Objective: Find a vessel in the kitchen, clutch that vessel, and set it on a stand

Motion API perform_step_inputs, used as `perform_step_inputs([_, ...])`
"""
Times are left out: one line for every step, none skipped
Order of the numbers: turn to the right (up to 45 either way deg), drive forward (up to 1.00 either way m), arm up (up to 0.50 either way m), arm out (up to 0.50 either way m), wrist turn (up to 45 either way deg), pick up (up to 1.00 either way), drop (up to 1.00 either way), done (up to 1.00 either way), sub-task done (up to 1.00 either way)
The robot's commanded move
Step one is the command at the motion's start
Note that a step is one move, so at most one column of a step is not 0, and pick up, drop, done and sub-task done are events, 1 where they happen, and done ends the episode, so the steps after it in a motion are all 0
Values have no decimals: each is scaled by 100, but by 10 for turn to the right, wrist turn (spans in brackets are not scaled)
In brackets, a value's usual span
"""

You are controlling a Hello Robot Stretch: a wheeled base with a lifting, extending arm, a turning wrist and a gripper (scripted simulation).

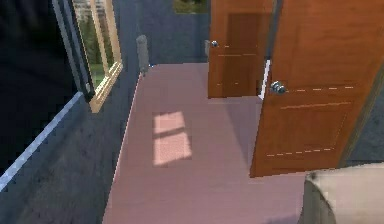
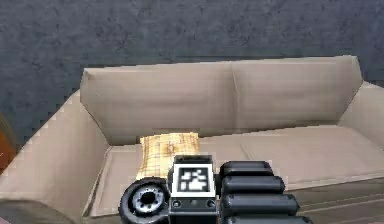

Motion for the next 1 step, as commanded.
perform_step_inputs([0, 100, 0, 0, 0, 0, 0, 0, 0])
